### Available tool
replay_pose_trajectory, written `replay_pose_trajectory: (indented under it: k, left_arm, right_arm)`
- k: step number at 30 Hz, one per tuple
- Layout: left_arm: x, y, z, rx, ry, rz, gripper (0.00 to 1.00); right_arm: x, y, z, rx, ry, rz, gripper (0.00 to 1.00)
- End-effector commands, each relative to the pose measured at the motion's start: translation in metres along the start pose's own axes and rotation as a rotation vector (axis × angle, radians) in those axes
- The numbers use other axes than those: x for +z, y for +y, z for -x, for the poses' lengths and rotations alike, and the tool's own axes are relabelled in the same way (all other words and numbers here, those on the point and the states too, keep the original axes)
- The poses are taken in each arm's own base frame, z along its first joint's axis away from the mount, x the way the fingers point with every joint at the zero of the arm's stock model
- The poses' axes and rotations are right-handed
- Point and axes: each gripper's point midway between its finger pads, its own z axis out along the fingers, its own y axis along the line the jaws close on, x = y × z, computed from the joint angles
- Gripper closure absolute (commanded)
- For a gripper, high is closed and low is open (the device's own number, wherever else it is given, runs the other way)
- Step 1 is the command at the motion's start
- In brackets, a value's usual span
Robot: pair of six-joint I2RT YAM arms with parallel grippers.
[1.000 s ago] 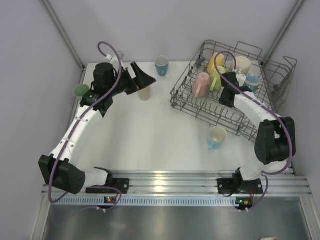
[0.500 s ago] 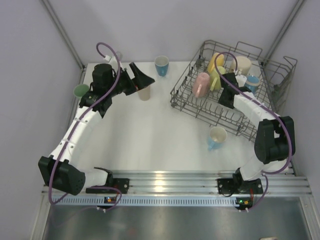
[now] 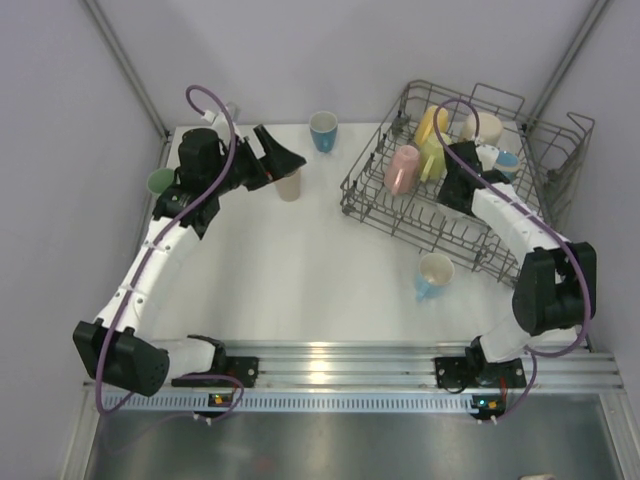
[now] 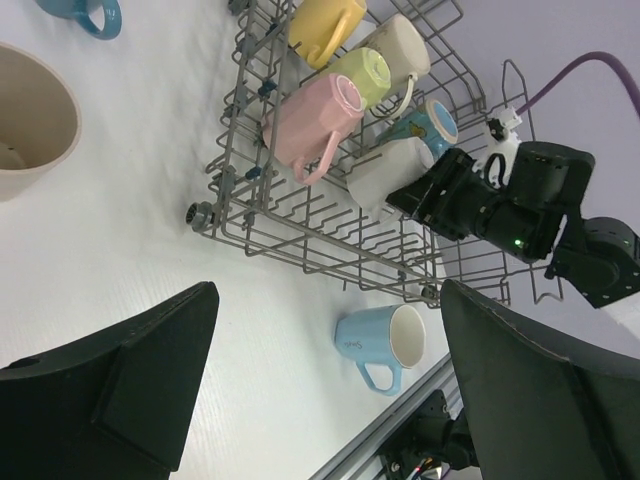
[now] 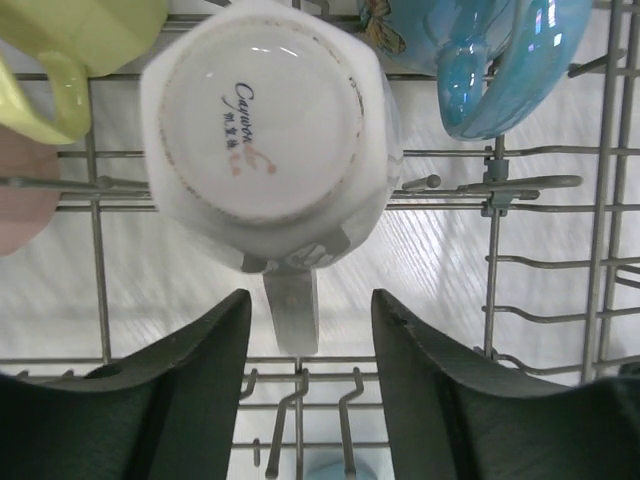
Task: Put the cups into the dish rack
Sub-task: Place the cup upside down on the dish rack, then grab a cup with the left arm
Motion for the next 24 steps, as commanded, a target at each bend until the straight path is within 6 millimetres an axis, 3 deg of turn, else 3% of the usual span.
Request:
replay_pose_trajectory:
  k: [1,10,18,20,24]
  left_arm:
    - [-0.013,-0.011,0.014,0.049,-0.05,-0.023,0.02]
    - [-0.026,0.005,0.036,0.042,-0.096,0.005,0.02]
    - [-0.031,0.069,0.052,0.03,-0.1,0.247,0.06]
    - [-0.032,0.076,0.057,0.066,-0.094,0.293,0.07]
    - [-0.029,0.087,0.074,0.161,-0.107,0.356,0.1]
  right_arm:
    - [-0.044,0.007,0.041,0.016,-0.098,0.08,0.47]
    - [-0.094,0.011,0.067,-0.033,-0.15,0.202,0.29]
    - [-0.135,0.037,0.079,-0.104,-0.216,0.443,0.01]
    - [-0.141,0.041,0.078,-0.105,-0.23,0.482,0.01]
    - [-0.17,0.051,0.085,-0.097,-0.294,0.618,0.01]
